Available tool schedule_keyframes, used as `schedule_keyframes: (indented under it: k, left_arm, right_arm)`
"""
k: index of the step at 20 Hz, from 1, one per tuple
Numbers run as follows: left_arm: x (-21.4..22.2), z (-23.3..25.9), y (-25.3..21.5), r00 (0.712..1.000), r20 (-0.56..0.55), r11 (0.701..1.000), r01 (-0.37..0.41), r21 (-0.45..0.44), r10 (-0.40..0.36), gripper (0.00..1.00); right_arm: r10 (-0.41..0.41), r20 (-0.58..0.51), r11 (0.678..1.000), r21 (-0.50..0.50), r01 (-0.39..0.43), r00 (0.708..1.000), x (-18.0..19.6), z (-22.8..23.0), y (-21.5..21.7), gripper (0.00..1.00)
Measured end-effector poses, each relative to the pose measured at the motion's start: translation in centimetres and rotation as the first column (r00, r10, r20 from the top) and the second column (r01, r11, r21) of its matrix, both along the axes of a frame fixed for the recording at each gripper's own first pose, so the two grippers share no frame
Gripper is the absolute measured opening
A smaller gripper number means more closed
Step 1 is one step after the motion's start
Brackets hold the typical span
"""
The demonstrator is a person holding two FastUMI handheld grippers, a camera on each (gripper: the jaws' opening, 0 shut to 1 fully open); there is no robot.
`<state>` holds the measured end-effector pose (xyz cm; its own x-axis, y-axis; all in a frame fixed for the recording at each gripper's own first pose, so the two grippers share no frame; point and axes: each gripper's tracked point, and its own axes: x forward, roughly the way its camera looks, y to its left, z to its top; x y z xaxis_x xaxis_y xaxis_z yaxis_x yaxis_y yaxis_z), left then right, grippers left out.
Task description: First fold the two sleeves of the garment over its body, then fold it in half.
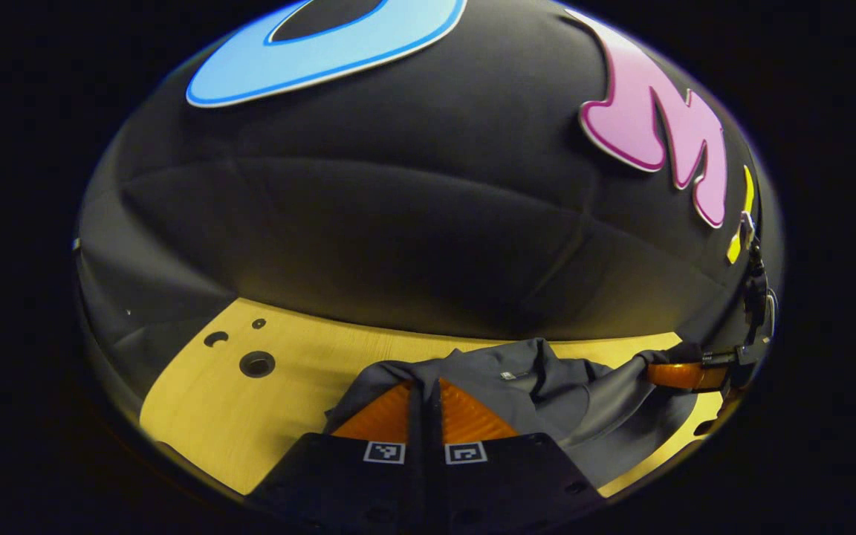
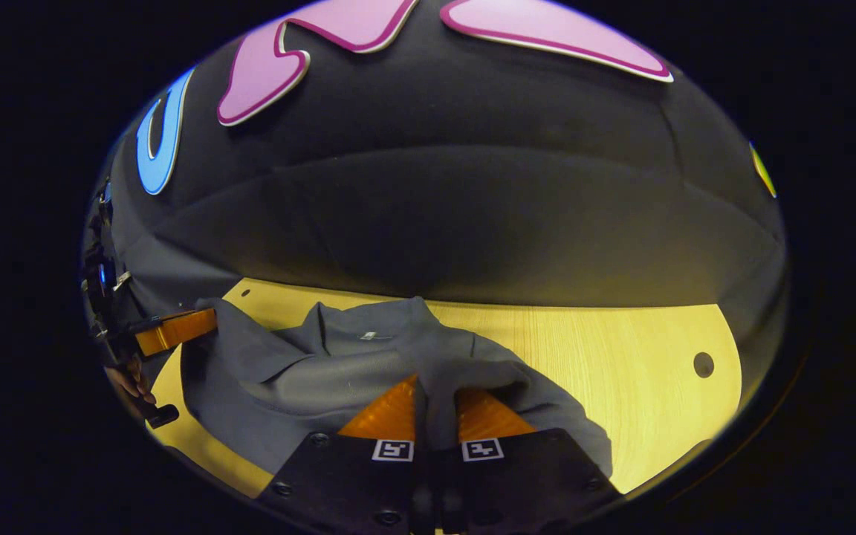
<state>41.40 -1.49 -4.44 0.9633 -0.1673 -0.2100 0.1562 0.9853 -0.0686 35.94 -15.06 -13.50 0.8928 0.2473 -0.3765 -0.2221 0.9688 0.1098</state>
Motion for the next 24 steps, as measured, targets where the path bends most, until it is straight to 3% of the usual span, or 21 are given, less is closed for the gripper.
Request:
schedule_keyframes:
  k: [2, 4, 5, 7, 11, 12, 14, 22, 24]
  left_arm:
    - [0.7, -1.3, -0.1, 1.000, -0.026, 1.000, -0.017, 0.010, 0.017, 0.07]
    - [0.7, -2.1, 0.0, 0.998, -0.050, 0.999, -0.034, 0.032, 0.035, 0.14]
    - [0.5, -2.2, 0.1, 0.997, -0.056, 0.998, -0.041, 0.042, 0.044, 0.17]
    - [-0.3, -1.5, -0.1, 0.997, -0.055, 0.997, -0.047, 0.058, 0.050, 0.28]
    - [-3.0, 2.0, -0.1, 0.998, 0.006, 0.998, -0.057, 0.006, 0.057, 0.82]
    - [-3.7, 2.9, 0.1, 0.998, 0.014, 0.998, -0.063, -0.019, 0.063, 0.96]
    - [-5.7, 4.0, 0.9, 0.996, 0.027, 0.995, -0.085, -0.056, 0.087, 0.96]
    - [-18.7, 7.9, 5.8, 0.975, 0.133, 0.984, -0.174, -0.043, 0.178, 0.96]
    - [-22.2, 8.4, 7.0, 0.968, 0.167, 0.981, -0.192, 0.006, 0.188, 0.96]
  right_arm:
    - [-0.018, -0.022, 1.000, 0.005, 0.018, 1.000, 0.5, -1.1, -0.1, 0.12]
    - [-0.031, -0.036, 0.999, 0.007, 0.032, 0.999, 0.8, -1.6, -0.4, 0.25]
    - [-0.043, -0.032, 0.999, 0.004, 0.044, 0.999, 0.9, -1.5, -0.8, 0.48]
    - [-0.054, -0.019, 0.999, 0.005, 0.054, 0.998, 0.5, -0.7, -1.2, 0.38]
    - [-0.061, -0.009, 0.998, 0.019, 0.061, 0.998, -1.3, 0.9, -1.9, 0.83]
    - [-0.061, -0.005, 0.998, 0.019, 0.061, 0.998, -2.1, 1.3, -1.9, 0.88]
    - [-0.079, 0.022, 0.997, 0.006, 0.079, 0.997, -3.9, 2.4, -2.4, 1.00]
    - [-0.130, 0.145, 0.991, 0.000, 0.132, 0.981, -14.1, 7.1, -2.7, 0.99]
    - [-0.131, 0.170, 0.991, -0.012, 0.135, 0.977, -17.4, 7.9, -2.3, 0.99]
